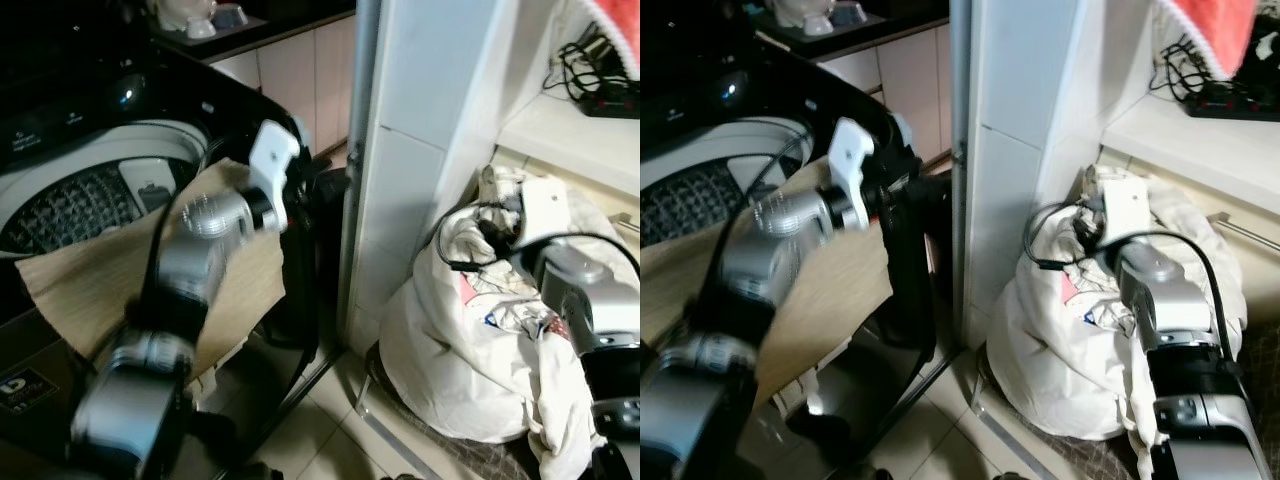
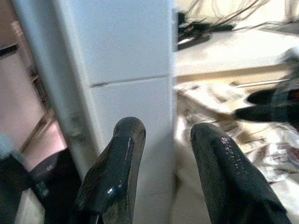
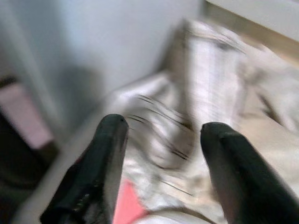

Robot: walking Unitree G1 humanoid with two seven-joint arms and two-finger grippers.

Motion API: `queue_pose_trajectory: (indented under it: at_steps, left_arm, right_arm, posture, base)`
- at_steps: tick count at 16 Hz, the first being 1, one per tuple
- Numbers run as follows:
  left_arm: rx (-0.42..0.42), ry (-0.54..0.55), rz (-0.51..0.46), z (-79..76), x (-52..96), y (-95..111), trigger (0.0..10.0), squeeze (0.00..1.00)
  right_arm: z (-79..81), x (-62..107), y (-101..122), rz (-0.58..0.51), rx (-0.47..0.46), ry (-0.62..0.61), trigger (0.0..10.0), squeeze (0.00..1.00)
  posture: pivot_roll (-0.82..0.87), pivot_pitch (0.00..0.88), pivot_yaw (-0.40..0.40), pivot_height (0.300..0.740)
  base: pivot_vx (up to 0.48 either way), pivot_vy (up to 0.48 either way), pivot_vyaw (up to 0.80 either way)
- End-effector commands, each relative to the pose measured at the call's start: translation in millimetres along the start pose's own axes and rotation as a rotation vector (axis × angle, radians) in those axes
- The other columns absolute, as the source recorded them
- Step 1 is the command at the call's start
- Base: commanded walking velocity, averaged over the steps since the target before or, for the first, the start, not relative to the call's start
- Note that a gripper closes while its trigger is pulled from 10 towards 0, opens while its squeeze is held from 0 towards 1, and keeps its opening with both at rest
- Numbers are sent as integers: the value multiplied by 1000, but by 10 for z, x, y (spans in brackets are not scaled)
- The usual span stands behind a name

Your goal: Clothes washing

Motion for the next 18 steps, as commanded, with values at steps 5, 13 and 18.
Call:
queue_pose_trajectory:
  at_steps: [5, 13, 18]
  left_arm:
    - [-58, -53, 83, -292, 247, -44, 10000, 0]
    - [-9, -220, 155, -592, 549, -33, 10000, 0]
    - [29, -291, 164, -719, 496, -8, 10000, 0]
  right_arm:
    - [-264, -167, -171, 58, 9, -142, 10000, 1000]
    - [-473, -28, -520, 196, -170, -305, 10000, 1000]
    - [-462, 152, -904, 326, -253, -339, 10000, 71]
  posture:
    - [-17, 8, 79, 740]
    - [2, 30, 59, 740]
    - [-18, 30, 75, 740]
  base:
    - [0, 0, 0]
    - [0, 0, 0]
    - [0, 0, 0]
Point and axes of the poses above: a point about 5 cm out from each wrist's last joint towards the gripper, its own x axis pointing back from the gripper into the wrist, its own y axis along the axis of the wrist's last joint, z = x × y, the point moved 2 cm from there along -x, pointing out of the wrist towards the gripper, and after that the axes turned 12 degrees about -x, right-handed, at the moved point
